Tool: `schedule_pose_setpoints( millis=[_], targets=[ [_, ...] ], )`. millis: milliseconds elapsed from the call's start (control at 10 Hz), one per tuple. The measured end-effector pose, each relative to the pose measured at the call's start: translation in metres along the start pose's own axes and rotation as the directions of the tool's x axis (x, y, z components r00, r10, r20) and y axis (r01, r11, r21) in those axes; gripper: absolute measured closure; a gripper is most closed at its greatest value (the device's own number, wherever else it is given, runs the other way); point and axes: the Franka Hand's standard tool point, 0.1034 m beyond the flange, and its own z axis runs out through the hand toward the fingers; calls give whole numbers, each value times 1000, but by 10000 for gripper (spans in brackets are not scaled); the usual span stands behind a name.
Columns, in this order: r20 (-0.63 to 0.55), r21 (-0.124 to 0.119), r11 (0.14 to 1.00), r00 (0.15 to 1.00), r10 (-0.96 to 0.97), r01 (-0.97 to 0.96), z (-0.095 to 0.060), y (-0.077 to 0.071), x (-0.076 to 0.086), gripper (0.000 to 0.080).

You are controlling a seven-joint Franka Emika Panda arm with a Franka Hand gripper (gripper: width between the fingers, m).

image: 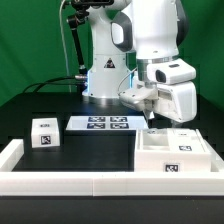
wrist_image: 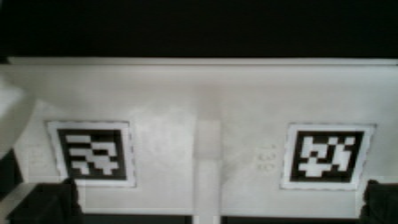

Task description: Assemble cabinet

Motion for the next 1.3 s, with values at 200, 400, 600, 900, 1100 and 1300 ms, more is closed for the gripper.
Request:
schedule_pose_setpoints(
  millis=[200, 400, 600, 900, 1100, 1300],
  targets=[
    [-6, 4, 1000, 1000, 9, -9, 4, -1, -2, 2],
    [-6, 4, 1000, 1000, 15, -14, 4, -1, -3, 42],
    [-6, 4, 1000, 1000, 17, -17, 4, -1, -3, 215],
    [-6, 5, 1000, 1000, 18, -18, 4, -2, -4, 585],
    [-6, 4, 1000, 1000, 18, -18, 4, -1, -4, 715],
    [-5, 3, 1000, 1000, 19, -19, 3, -1, -4, 731]
  ],
)
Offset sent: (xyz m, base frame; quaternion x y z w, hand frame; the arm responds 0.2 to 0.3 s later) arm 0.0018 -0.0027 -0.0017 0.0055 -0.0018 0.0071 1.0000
